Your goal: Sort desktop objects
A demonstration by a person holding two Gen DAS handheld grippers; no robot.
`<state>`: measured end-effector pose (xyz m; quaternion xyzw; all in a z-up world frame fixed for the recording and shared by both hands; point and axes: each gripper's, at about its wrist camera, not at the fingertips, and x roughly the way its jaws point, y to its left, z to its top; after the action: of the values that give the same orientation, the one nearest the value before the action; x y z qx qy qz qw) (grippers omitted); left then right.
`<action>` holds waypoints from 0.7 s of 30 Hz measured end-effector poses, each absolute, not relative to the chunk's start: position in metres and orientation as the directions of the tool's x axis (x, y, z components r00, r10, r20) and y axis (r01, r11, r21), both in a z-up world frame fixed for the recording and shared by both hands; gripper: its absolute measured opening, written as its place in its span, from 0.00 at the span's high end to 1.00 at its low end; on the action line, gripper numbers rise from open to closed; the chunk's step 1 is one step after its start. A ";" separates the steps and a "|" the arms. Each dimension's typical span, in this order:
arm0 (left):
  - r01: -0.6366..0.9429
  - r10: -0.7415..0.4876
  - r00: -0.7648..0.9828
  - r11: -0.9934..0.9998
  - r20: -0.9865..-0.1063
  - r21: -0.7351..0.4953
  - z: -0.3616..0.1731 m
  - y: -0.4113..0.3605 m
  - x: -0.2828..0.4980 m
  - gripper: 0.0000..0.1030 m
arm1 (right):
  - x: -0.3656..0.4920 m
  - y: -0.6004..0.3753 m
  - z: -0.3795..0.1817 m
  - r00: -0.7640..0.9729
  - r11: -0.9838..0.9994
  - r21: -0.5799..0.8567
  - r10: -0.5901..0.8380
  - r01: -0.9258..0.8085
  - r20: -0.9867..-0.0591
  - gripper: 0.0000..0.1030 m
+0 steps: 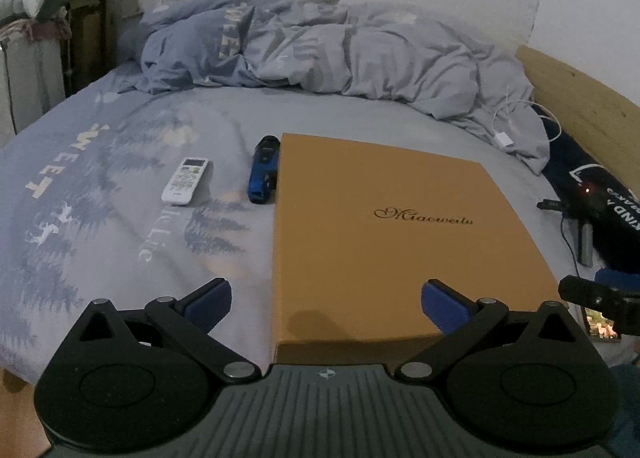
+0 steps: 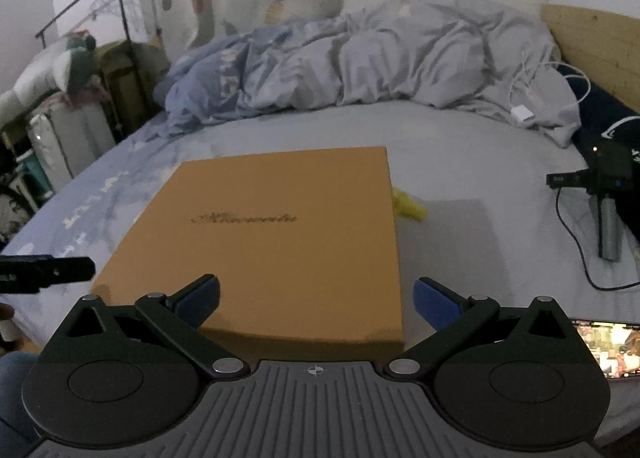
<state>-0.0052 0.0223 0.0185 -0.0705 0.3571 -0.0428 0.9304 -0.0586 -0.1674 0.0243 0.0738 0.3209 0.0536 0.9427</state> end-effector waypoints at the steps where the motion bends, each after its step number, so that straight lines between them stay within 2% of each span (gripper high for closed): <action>1: 0.031 -0.131 0.740 0.986 -0.660 -0.161 0.018 0.022 -0.006 0.00 | -0.059 -0.167 0.023 0.788 0.984 0.172 0.146 -0.052 -0.599 0.00; 21: 0.038 -0.141 0.732 0.985 -0.666 -0.166 0.017 0.019 -0.007 0.00 | -0.064 -0.167 0.019 0.788 0.984 0.174 0.137 -0.038 -0.600 0.00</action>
<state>-0.0066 0.0192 0.0168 -0.0708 0.3627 -0.0482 0.9280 -0.0639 -0.1674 0.0189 0.0765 0.3221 0.0464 0.9425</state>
